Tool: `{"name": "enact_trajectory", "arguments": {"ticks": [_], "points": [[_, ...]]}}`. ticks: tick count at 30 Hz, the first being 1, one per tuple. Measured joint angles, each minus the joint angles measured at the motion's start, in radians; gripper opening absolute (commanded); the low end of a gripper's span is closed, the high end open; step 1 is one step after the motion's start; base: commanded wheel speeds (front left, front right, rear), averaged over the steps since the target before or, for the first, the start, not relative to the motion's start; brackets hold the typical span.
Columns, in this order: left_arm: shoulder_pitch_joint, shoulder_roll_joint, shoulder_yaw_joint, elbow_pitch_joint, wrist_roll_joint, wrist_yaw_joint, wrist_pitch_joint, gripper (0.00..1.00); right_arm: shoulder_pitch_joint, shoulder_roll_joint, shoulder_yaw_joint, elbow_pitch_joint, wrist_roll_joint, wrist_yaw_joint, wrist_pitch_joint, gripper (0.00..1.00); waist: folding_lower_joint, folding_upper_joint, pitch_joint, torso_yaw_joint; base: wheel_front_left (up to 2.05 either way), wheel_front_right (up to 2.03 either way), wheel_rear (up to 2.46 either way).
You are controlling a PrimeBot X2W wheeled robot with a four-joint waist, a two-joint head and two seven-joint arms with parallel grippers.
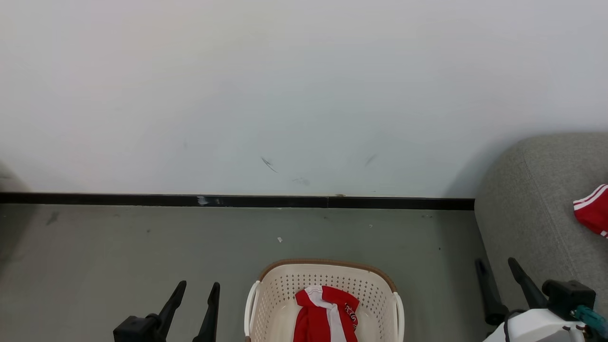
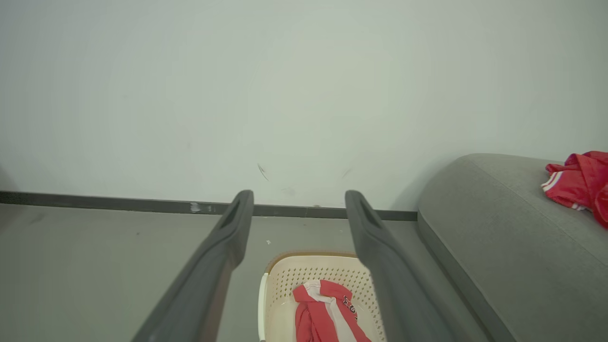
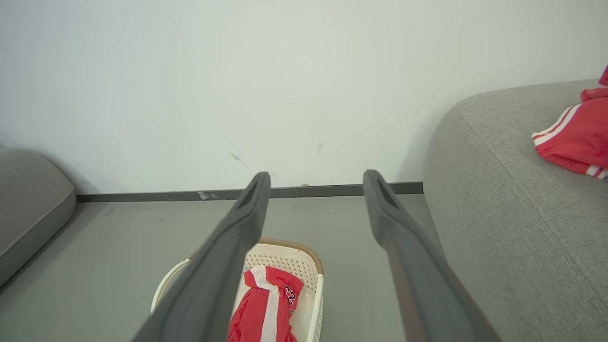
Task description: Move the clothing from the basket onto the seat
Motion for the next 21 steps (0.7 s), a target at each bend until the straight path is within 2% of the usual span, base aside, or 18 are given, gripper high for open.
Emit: {"name": "enact_trajectory", "arguments": {"ticks": [21], "points": [[0.001, -0.004, -0.025, 0.004, 0.018, -0.025, 0.000, 1.00, 0.033, 0.001, 0.011, -0.048, -0.002, 0.000, 0.000, 1.00, 0.0001, 0.0000, 0.043, -0.039, 0.00, 0.00, 0.00]]}}
